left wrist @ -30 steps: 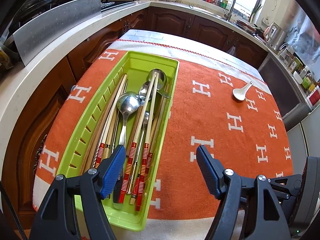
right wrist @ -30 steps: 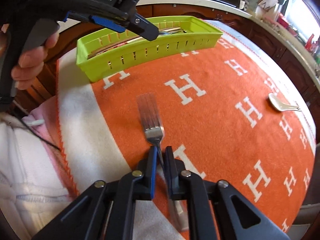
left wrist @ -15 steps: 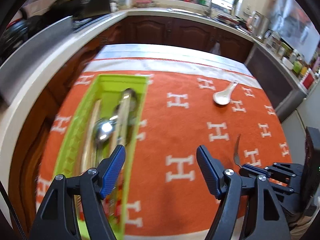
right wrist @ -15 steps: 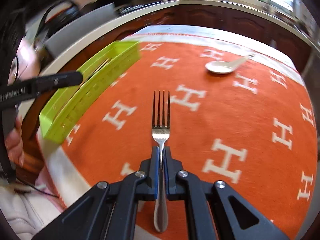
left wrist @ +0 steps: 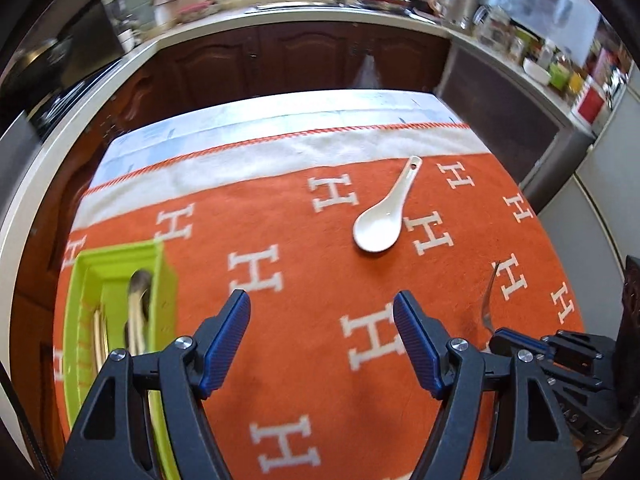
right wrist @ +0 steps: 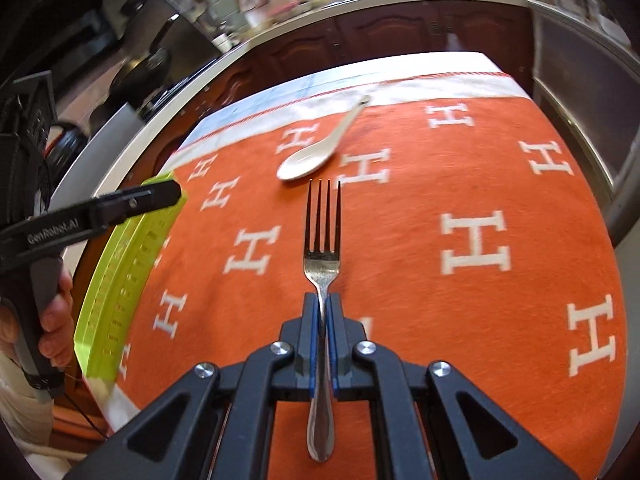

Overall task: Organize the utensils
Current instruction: 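Close the left tool on the white ceramic spoon while the right tool holds the fork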

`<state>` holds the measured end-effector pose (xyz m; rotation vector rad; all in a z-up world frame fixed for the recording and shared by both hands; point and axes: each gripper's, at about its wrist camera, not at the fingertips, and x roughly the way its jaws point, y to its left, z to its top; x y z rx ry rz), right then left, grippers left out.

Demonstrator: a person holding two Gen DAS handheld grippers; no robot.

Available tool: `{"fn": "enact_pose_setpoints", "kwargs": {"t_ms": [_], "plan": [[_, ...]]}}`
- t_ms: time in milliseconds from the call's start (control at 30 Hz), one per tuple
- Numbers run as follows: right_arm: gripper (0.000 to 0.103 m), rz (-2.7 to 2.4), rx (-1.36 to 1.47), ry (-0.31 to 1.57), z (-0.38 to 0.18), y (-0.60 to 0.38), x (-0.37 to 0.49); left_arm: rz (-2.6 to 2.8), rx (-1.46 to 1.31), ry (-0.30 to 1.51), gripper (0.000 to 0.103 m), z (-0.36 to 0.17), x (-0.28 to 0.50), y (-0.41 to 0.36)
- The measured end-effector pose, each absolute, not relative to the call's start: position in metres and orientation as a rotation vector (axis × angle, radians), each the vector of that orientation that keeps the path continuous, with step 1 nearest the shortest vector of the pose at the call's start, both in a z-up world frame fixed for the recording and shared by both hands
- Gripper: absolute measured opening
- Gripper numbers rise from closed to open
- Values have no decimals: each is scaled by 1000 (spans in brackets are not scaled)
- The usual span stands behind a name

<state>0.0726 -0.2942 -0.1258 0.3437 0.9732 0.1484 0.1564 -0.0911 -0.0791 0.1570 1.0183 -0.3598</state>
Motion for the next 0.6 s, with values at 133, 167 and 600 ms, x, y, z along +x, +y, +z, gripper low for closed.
{"fn": "enact_pose_setpoints", "kwargs": {"t_ms": [133,167,600], "plan": [[4,127,381,963,-128,-308,79,-385,225,1021,72,-90,175,-114],[4,125,387,961,-128,-310,80,-391,237,1025,72,-93,180,-120],[4,126,492,937,-136,-340,91,-512,267,1032,64,-128,253,-171]]}}
